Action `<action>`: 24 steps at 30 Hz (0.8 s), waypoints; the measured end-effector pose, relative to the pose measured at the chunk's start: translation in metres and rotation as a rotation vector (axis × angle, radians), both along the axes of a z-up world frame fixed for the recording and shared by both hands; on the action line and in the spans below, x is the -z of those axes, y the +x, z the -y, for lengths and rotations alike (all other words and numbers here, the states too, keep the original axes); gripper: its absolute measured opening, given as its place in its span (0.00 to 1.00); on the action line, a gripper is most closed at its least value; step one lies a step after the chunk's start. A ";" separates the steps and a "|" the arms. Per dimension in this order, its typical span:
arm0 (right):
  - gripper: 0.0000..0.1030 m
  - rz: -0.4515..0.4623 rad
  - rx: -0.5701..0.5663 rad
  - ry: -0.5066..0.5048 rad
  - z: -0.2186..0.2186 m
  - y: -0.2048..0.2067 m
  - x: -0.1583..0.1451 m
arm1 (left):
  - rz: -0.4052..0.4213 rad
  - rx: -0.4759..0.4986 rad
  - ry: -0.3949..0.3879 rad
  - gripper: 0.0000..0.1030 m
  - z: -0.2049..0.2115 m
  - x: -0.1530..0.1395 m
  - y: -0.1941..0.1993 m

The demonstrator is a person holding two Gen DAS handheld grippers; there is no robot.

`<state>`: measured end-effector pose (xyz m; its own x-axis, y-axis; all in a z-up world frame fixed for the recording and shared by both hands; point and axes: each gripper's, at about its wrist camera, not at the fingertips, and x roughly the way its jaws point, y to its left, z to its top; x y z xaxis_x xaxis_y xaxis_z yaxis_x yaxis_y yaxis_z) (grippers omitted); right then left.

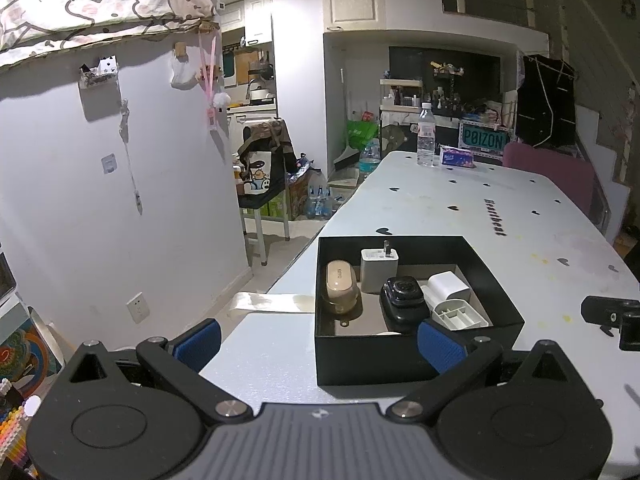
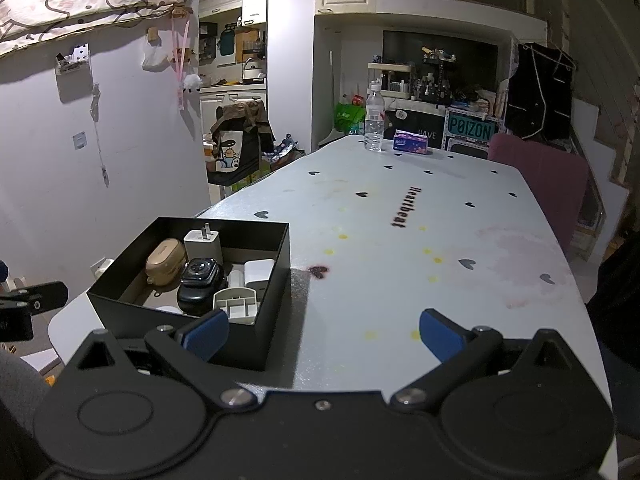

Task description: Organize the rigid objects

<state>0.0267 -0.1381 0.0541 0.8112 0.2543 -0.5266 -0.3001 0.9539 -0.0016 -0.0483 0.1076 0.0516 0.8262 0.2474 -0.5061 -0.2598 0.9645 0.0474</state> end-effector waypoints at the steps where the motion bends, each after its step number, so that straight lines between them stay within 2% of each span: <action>1: 1.00 0.001 -0.001 0.000 0.000 0.000 0.000 | 0.000 0.000 -0.001 1.00 0.000 0.000 0.000; 24: 1.00 0.004 -0.014 -0.005 -0.002 0.001 -0.001 | -0.002 0.002 0.008 1.00 0.000 0.004 0.003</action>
